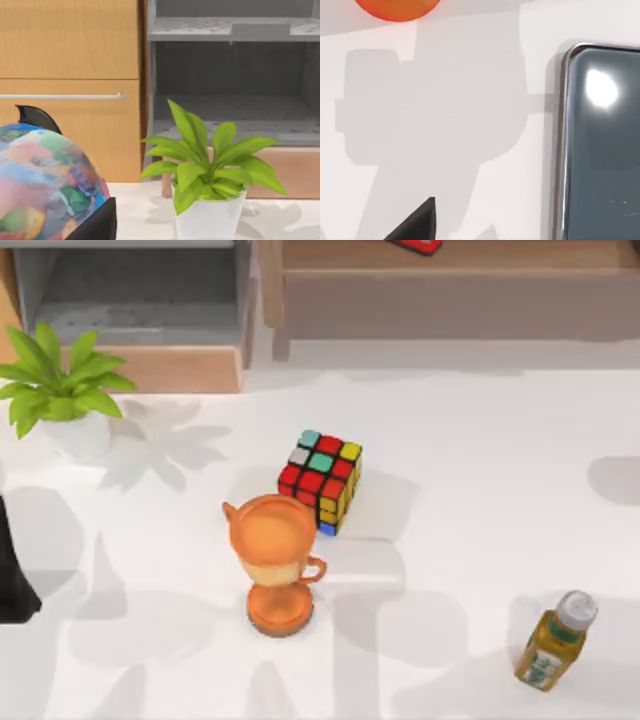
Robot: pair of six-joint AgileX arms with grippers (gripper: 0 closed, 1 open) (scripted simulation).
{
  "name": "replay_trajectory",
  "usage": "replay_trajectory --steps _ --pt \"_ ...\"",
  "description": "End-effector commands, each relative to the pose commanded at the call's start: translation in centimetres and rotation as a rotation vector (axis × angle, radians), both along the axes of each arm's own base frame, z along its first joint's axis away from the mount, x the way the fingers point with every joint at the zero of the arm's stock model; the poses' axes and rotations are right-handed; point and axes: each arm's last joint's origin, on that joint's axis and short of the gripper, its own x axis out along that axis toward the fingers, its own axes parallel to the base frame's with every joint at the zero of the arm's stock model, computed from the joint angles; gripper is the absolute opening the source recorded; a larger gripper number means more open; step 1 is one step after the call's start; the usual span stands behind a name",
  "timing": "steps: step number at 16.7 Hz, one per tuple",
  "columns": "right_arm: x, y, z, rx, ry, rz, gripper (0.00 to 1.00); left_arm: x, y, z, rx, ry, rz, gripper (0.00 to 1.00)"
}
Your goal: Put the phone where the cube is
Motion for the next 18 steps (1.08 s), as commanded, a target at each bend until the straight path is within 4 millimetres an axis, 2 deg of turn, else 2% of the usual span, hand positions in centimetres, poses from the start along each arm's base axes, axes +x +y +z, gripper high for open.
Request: replay_trajectory --steps 4,9,16,18 --pt "3.8 -4.1 -2.9 0.100 0.286 -0.047 1.00 0.0 0.0 0.0 0.000 0.000 0.000 1.00" --pt "6.1 -7.5 -5.2 0.174 0.439 -0.078 1.00 0.0 0.0 0.0 0.000 0.000 0.000 1.00" --pt "6.4 -7.8 -5.5 0.180 0.450 -0.079 1.00 0.0 0.0 0.0 0.000 0.000 0.000 1.00" --pt "6.4 -7.9 -6.5 0.182 0.452 -0.082 1.00 0.0 0.0 0.0 0.000 0.000 0.000 1.00"
